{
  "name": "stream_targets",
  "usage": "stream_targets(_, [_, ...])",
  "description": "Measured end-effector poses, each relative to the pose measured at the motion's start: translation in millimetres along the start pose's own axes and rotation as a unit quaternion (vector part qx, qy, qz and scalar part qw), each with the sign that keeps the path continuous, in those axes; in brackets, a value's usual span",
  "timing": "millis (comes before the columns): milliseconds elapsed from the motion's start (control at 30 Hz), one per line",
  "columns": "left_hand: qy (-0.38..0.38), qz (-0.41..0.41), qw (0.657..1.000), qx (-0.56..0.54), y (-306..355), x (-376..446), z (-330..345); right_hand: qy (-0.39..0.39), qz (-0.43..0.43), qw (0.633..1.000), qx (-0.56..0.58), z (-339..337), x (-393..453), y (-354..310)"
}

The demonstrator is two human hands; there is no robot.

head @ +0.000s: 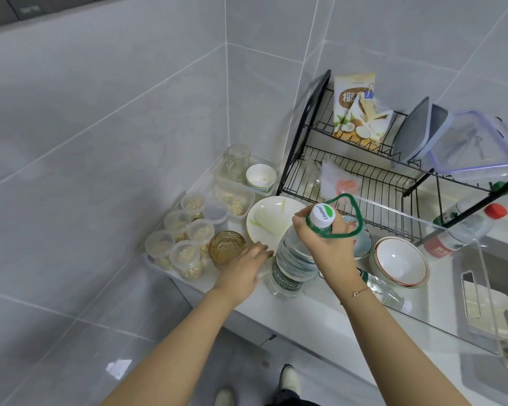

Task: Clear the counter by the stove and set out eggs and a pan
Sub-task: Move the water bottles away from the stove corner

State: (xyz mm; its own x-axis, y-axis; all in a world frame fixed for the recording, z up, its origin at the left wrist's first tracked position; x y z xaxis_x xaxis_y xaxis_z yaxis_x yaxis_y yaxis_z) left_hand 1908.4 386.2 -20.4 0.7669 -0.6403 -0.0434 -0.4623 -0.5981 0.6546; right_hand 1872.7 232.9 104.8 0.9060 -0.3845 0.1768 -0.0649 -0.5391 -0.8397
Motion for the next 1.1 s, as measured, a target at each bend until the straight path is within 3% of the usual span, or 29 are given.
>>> stream_targets(100, [0.057,-0.031,0.994,0.083,-5,-18,-5,-0.025,-0.014,0.999,0.028,-2,-12,6])
stream_targets(200, [0.086,-0.075,0.989,0.089,-17,-33,-7,-0.020,-0.025,0.999,0.004,-2,-32,14])
stream_targets(567, [0.074,-0.106,0.991,0.037,-24,-30,-2,0.016,0.002,1.000,0.012,-3,-71,28])
stream_targets(867, [0.047,-0.091,0.992,0.070,-18,-32,-12,0.040,0.059,0.997,-0.020,-7,-113,34])
stream_targets(1000, [0.141,-0.027,0.989,-0.047,13,-55,-20,0.035,0.121,0.992,0.030,-18,-138,36])
stream_targets(1100, [0.178,-0.009,0.963,-0.201,41,-83,-19,0.019,0.166,0.983,0.071,-30,-156,43])
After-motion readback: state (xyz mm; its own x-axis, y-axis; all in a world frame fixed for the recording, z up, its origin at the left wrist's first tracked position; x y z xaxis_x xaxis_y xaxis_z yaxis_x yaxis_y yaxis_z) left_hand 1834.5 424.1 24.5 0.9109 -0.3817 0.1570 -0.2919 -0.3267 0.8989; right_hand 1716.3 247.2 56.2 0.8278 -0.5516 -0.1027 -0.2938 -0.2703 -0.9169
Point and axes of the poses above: each hand's wrist, its own x-axis towards the middle knuckle, its own z-axis out of the palm, y = z × x, the point moved 4 cm from there along x, towards the middle knuckle, and after that the axes turned 12 degrees about -x, right-handed, at the moved point
